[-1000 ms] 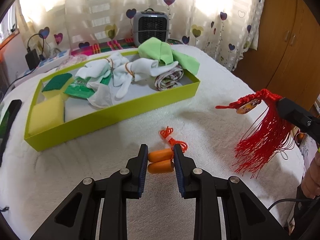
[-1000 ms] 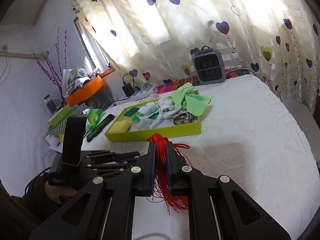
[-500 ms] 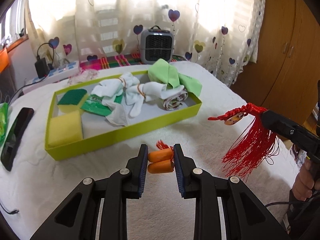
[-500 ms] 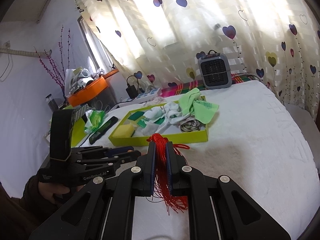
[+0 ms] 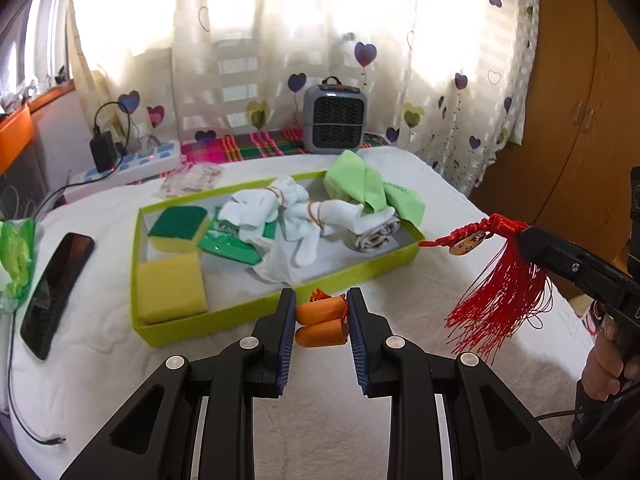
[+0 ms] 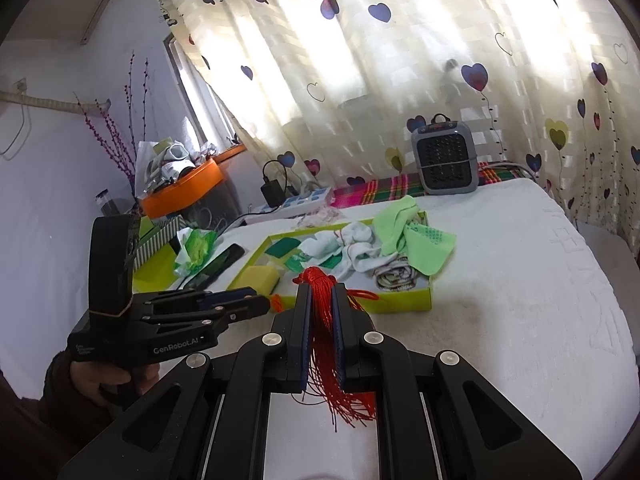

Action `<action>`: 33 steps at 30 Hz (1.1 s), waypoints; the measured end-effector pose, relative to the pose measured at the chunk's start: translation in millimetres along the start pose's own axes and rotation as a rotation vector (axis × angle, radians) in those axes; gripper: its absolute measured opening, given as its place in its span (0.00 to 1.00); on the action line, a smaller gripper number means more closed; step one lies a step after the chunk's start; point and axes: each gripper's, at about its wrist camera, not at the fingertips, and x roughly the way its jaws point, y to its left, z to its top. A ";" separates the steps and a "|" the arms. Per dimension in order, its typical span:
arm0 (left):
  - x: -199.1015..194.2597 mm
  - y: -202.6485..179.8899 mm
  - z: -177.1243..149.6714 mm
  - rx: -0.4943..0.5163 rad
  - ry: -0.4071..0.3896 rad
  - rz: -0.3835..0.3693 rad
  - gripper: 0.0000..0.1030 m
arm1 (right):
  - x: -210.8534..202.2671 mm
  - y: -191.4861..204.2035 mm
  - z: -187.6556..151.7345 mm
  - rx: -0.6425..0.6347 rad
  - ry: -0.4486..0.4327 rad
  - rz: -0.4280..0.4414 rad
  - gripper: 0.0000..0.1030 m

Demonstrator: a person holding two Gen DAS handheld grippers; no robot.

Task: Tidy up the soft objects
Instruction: 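Carry the earplugs with the left gripper while the right gripper carries the red knot over the box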

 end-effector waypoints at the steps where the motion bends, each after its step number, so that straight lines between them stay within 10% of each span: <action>1: -0.4 2.4 1.6 -0.003 -0.003 0.000 0.23 | 2.3 0.5 1.7 -0.003 0.002 0.000 0.10; 33: 36.6 59.5 53.9 -0.077 -0.022 0.028 0.23 | 91.3 3.5 64.3 -0.004 0.006 -0.015 0.10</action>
